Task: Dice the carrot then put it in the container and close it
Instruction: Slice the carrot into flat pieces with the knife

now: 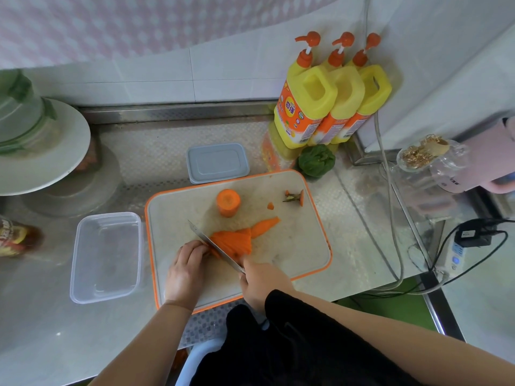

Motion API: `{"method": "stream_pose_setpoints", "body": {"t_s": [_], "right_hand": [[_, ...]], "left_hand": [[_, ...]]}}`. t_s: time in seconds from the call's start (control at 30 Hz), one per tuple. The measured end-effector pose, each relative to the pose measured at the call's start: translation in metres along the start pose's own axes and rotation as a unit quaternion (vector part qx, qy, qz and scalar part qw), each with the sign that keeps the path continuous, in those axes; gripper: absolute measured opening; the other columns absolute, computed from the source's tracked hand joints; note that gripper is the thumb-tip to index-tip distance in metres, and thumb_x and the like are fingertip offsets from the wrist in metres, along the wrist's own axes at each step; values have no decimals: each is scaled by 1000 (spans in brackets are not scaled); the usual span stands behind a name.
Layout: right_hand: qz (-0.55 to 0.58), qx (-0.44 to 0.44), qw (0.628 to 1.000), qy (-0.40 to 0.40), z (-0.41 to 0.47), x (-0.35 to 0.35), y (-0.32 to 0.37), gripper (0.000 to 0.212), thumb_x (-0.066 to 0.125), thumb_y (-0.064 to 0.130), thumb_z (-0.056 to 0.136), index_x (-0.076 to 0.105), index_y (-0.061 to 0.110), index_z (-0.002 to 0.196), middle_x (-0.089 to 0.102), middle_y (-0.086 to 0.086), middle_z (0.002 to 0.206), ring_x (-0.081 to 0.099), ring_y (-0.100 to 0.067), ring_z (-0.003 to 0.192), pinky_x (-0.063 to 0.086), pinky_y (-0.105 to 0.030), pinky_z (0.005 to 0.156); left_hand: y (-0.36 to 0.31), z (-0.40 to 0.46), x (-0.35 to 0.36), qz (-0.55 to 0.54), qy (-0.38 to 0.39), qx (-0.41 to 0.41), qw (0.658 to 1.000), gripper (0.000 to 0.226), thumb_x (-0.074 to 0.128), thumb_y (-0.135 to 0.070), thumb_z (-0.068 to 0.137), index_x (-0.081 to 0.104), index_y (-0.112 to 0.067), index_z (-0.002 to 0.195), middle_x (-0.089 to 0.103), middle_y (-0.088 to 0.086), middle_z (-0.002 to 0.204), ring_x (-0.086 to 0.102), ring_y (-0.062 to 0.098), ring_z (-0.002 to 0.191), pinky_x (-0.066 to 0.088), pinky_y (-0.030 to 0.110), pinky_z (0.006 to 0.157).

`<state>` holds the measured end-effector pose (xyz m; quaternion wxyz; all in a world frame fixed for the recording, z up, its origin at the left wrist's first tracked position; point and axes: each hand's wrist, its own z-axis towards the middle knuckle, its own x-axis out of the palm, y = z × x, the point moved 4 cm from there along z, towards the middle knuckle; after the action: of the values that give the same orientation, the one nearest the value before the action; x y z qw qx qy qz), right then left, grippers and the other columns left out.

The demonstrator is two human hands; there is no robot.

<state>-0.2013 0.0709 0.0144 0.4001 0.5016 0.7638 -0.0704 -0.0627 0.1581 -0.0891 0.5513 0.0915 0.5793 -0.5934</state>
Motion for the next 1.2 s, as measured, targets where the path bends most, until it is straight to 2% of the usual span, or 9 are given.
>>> {"method": "stream_pose_setpoints", "body": {"t_s": [0.13, 0.27, 0.37, 0.53, 0.77, 1.03, 1.2], "right_hand": [[-7, 6, 1000, 10, -3, -1, 2, 16, 36, 28, 101, 45, 15, 105, 62, -9, 95, 61, -30, 93, 50, -41, 80], [-16, 2, 1000, -2, -5, 1, 3, 8, 39, 23, 99, 35, 20, 93, 51, -3, 81, 61, -30, 88, 52, -42, 78], [-13, 4, 1000, -8, -3, 3, 5, 5, 42, 19, 97, 40, 17, 100, 51, -3, 80, 61, -29, 87, 51, -40, 75], [-13, 5, 1000, -4, 1, 5, 7, 15, 45, 16, 95, 43, 14, 110, 51, -3, 83, 62, -30, 92, 49, -39, 75], [-15, -8, 1000, -11, 10, 11, 13, 25, 46, 9, 92, 41, 10, 117, 60, -11, 91, 62, -34, 91, 39, -36, 64], [-16, -4, 1000, -9, 26, 19, 17, 35, 43, 4, 91, 39, 10, 125, 64, -13, 100, 63, -35, 92, 45, -39, 68], [-17, -4, 1000, -19, 33, 21, 16, 28, 43, 7, 94, 42, 10, 121, 64, -14, 101, 64, -34, 90, 47, -39, 69]], "left_hand": [[0, 0, 0, 0, -2, 3, 1000, 27, 46, -8, 81, 68, -1, 95, 63, 15, 103, 53, 25, 96, 43, 31, 80], [-1, 0, -1, 0, -3, 8, 1000, 29, 45, -7, 80, 68, -1, 96, 63, 15, 104, 53, 26, 97, 43, 31, 81], [-2, 0, -1, -12, -6, 19, 1000, 32, 43, -5, 77, 64, -5, 101, 56, 9, 109, 53, 26, 98, 42, 31, 82], [-5, 2, -4, -23, -16, 29, 999, 34, 41, -4, 76, 55, -12, 106, 51, 5, 112, 52, 25, 98, 42, 31, 82], [-1, 1, -1, -15, -20, 29, 999, 31, 42, -3, 77, 59, -8, 103, 53, 6, 111, 53, 26, 96, 43, 32, 82], [1, 0, 1, -26, -17, 22, 999, 30, 44, -5, 79, 57, -12, 105, 53, 4, 111, 55, 26, 96, 51, 36, 78], [1, 0, 1, -24, -9, 22, 999, 27, 46, -6, 81, 56, -14, 105, 54, 3, 110, 56, 24, 95, 56, 37, 72]]}}
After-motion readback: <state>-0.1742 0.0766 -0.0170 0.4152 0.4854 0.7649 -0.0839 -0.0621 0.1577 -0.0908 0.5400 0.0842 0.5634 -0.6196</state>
